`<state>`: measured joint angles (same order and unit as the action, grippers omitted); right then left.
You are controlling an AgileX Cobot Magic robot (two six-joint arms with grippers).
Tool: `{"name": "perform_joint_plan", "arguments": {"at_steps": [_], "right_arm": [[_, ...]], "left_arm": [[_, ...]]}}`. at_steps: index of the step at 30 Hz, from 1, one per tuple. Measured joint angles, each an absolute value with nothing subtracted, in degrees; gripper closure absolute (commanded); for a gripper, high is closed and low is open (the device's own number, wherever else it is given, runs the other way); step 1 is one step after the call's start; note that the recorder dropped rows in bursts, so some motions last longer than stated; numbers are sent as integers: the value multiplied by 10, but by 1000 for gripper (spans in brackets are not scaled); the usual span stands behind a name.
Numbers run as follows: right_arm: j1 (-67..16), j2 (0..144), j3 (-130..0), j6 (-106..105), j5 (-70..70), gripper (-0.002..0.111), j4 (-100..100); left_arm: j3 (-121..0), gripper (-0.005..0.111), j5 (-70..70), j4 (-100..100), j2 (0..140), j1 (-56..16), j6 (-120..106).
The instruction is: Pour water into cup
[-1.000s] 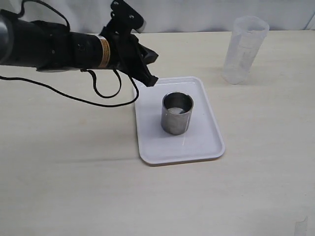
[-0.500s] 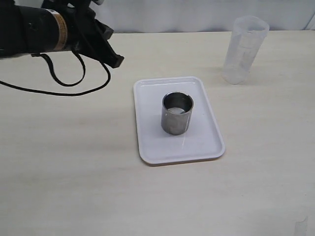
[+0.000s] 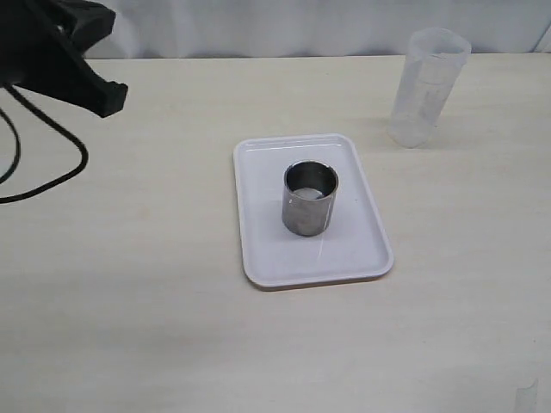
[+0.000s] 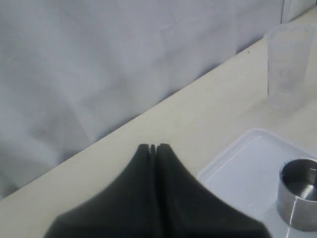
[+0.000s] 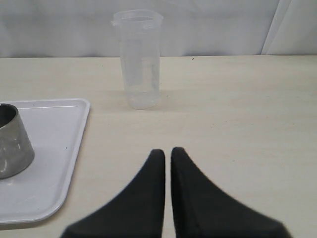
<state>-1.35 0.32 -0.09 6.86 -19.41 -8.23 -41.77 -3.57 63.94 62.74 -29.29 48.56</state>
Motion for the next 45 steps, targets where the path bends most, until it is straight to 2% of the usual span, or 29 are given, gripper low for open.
{"name": "perform_joint_plan", "arguments": {"at_steps": [11, 20, 45], "right_arm": [[-14, 3, -1, 69, -194, 104, -82], [-14, 3, -1, 69, -194, 104, -82], [-14, 3, -1, 69, -194, 104, -82]], "left_arm": [[-312, 107, -21, 638, 391, -293, 530], [-267, 107, 23, 627, 253, -293, 539], [-263, 107, 23, 625, 232, -293, 540]]}}
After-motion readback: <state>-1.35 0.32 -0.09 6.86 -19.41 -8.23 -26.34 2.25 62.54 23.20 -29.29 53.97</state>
